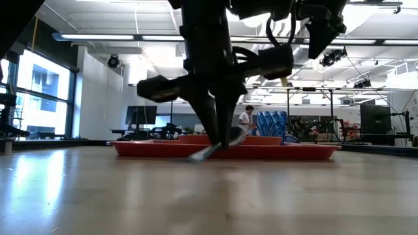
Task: Pick and place plate/cup/fork/spoon on tray
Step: Put the blue spoon on the red serving tray to the left of the orange plate
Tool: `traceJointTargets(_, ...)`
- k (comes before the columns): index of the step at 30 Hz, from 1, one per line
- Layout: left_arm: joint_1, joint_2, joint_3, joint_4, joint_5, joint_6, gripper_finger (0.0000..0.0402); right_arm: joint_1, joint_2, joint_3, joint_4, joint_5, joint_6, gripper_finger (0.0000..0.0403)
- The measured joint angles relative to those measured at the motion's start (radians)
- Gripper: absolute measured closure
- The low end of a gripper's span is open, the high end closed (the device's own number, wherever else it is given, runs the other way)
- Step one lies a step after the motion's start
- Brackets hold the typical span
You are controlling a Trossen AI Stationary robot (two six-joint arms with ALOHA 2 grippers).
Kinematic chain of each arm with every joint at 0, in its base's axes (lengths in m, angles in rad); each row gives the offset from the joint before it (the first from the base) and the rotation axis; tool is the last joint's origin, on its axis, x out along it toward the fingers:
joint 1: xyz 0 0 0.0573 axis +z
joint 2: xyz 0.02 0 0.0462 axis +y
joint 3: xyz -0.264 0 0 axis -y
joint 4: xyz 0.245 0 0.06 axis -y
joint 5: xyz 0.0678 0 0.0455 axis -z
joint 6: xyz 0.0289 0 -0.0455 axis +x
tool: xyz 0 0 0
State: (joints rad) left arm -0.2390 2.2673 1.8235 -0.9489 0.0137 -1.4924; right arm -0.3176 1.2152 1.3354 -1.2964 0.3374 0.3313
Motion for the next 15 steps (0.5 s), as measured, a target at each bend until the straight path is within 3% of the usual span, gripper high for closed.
traceJointTargets(15, 0.123, -0.110, 0.003, -0.122, -0.023, 0.175, 0.0398, 0.000, 0.000, 0.000, 0.003, -0.020, -0.026, 0.0329)
